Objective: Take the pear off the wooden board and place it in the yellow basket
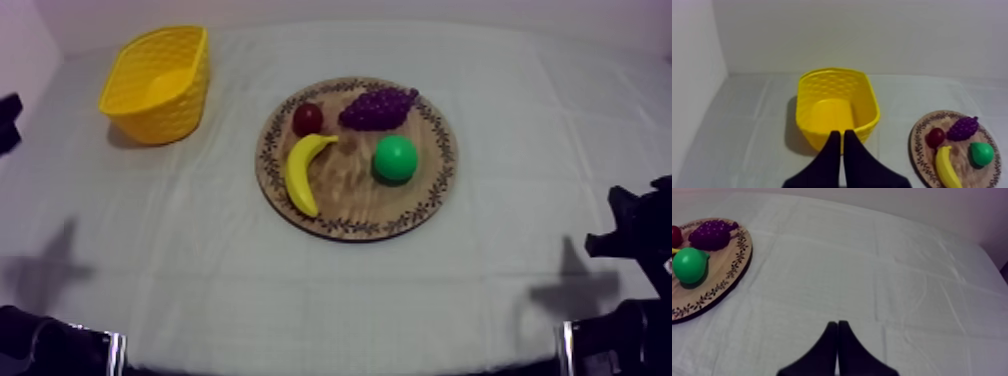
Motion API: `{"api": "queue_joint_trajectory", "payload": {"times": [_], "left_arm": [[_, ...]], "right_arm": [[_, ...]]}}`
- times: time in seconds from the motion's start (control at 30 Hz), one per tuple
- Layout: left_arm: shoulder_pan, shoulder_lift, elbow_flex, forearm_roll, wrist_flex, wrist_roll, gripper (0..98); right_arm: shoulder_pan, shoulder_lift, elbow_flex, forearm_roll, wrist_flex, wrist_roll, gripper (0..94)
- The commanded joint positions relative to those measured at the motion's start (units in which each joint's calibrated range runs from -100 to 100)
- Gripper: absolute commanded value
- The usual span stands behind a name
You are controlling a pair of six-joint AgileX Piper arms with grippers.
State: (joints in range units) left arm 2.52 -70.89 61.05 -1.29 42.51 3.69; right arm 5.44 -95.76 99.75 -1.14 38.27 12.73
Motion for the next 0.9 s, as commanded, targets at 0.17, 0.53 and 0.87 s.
{"api": "queue_joint_trajectory", "payload": {"times": [0.17, 0.53, 0.87], "left_arm": [[4.29, 16.64, -34.13, 3.31, 12.71, -2.40, 0.1], [13.22, 33.55, -53.22, 4.06, 17.45, 0.76, 0.0], [25.25, 48.89, -60.79, -1.72, 18.73, 11.93, 0.0]], "right_arm": [[-0.01, 0.01, 0.03, 0.00, -0.04, -0.01, 0.3], [-0.01, 0.01, 0.03, 0.00, -0.04, 0.01, 0.3], [-0.01, 0.01, 0.03, 0.00, -0.04, -0.01, 0.3]]}}
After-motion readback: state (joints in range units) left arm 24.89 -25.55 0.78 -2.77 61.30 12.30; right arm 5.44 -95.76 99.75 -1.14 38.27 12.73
